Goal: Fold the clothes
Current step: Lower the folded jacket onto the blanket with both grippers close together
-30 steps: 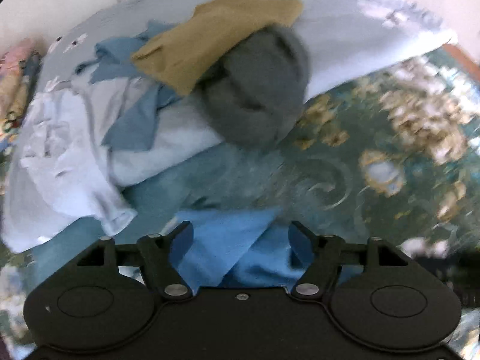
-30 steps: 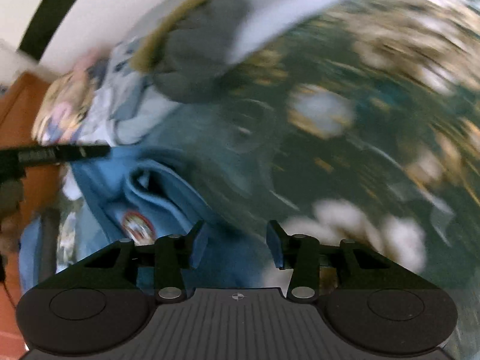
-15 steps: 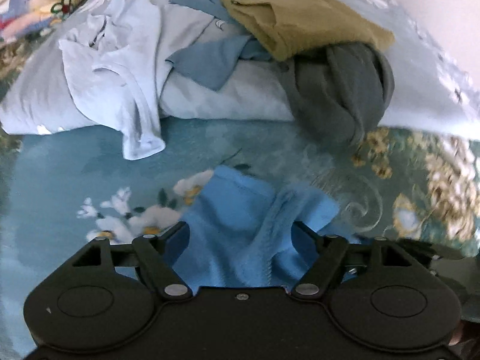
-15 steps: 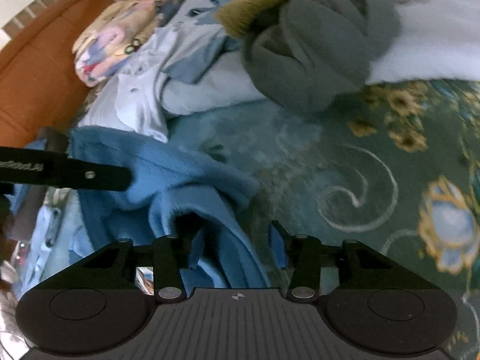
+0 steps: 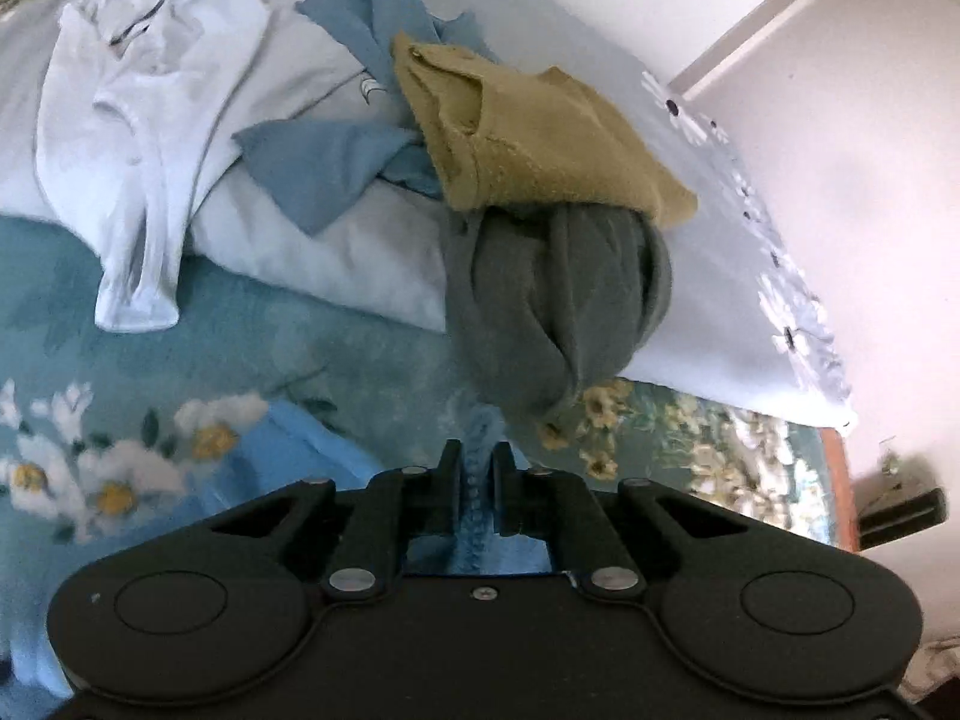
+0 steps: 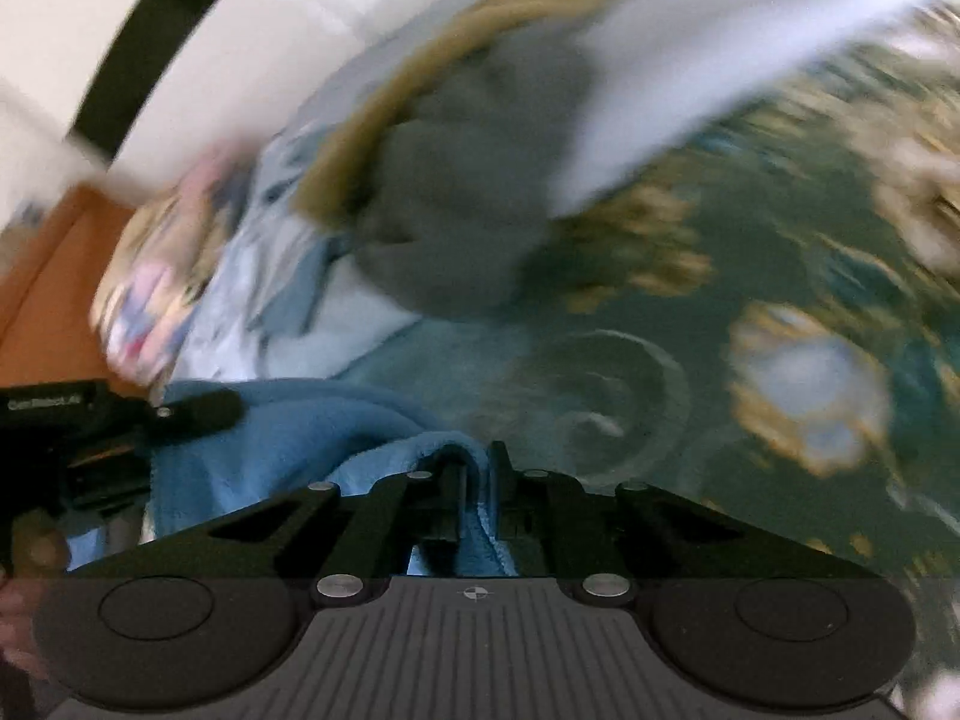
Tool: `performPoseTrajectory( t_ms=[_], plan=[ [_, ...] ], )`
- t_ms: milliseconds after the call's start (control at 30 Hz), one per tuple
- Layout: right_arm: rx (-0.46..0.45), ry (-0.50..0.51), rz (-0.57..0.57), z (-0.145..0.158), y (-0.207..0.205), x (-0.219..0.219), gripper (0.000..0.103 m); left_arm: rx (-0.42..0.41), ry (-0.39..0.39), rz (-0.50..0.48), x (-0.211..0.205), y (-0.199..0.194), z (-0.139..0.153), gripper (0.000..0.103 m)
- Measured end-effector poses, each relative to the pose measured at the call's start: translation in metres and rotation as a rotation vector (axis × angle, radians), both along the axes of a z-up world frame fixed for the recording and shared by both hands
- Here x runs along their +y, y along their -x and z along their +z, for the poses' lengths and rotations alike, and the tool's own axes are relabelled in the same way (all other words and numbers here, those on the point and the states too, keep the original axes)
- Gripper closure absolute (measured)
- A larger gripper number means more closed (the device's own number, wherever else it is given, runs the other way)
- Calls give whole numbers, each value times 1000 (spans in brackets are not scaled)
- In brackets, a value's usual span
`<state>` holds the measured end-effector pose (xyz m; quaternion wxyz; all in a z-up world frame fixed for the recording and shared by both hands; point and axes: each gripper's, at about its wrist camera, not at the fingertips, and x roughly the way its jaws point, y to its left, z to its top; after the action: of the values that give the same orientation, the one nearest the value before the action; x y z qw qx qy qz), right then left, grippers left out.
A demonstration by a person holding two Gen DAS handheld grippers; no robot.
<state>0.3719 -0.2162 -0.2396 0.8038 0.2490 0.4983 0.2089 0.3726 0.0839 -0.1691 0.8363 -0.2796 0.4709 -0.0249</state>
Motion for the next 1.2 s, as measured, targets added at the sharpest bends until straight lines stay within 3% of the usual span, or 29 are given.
performPoseTrajectory(
  t_ms=[167,267,400,467,533,567,767,833,1067,1200],
  plan=[
    [85,8,-89,-21,5,-23,98,90,-65,-12,-6,-28,-36,97],
    [95,47,-80,-30,4,-20,97,138,-128,-35,-13,-39,-55,96],
    [150,53,-97,-45,-3,-20,94,202,-147,-43,-16,-42,-69,86],
    [154,65,-74,-46,-3,-19,91,193,-135,-41,-14,-36,-63,84],
    [144,66,-45,-42,-3,-19,88,184,-135,-54,-10,-30,-55,65],
    [135,64,-34,-39,-2,-21,86,179,-141,-62,-8,-27,-50,61],
    [57,148,51,-11,3,-41,66,151,-237,-103,19,-16,-29,49],
    [26,176,58,-1,0,-48,65,170,-272,-113,29,-17,-30,39],
    [77,-8,247,1,-48,2,63,255,-312,-226,40,-24,-63,38],
    [127,-4,314,-15,-67,38,62,282,-282,-271,39,-28,-80,37]
  ],
)
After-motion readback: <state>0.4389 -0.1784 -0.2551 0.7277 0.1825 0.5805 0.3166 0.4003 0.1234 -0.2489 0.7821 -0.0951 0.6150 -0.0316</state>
